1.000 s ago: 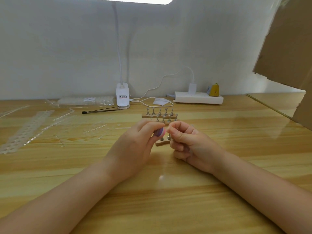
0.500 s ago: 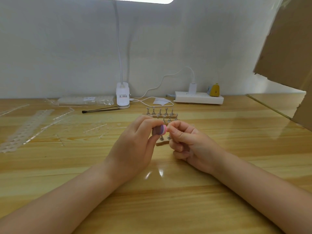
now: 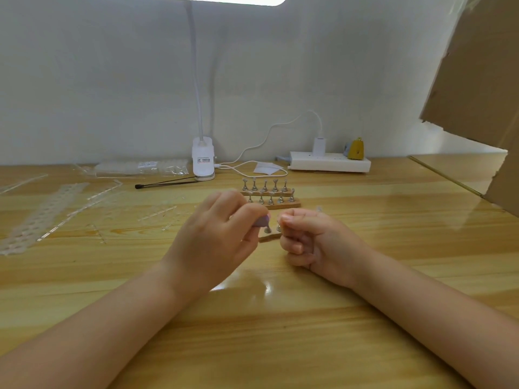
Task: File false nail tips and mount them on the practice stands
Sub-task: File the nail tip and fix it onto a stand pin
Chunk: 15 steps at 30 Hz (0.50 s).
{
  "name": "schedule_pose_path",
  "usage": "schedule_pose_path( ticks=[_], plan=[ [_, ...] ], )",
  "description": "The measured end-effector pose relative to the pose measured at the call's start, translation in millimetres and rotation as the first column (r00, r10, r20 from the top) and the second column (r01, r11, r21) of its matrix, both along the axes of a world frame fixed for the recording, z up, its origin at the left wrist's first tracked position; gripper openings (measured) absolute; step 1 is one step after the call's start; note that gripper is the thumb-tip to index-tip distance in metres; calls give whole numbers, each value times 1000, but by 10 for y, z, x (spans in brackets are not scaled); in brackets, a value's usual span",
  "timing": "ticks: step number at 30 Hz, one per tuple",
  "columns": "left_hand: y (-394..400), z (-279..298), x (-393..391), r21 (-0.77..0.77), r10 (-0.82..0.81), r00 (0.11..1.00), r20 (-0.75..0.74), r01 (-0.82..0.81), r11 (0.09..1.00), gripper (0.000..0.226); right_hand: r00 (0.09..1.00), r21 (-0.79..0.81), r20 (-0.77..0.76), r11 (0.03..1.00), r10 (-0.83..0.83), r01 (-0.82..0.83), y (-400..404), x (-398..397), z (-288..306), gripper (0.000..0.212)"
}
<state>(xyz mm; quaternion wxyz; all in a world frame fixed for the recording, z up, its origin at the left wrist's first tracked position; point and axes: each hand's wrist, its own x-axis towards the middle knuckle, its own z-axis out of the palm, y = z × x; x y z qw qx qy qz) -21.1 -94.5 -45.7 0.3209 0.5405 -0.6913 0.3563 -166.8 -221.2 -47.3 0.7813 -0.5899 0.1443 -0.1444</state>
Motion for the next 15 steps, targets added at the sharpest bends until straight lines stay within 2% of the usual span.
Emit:
schedule_pose_path(
  ticks=[5, 10, 12, 15],
  plan=[
    [-35, -27, -114, -15, -97, 990, 107, 99, 995, 22, 999, -75, -3, 996, 38, -38, 14, 4, -9, 3],
    [-5, -16, 5, 26, -7, 1000, -6, 8, 1000, 15, 997, -33, 13, 997, 72, -72, -13, -24, 3, 7],
    [0, -9, -25, -7, -59, 998, -34, 59, 998, 19, 997, -50, 24, 996, 78, -76, -11, -17, -4, 7],
    [-17, -23, -115, -10, -144, 990, 5, 144, 990, 21, 995, -77, 23, 993, 93, -91, -10, -6, -8, 4]
  ],
)
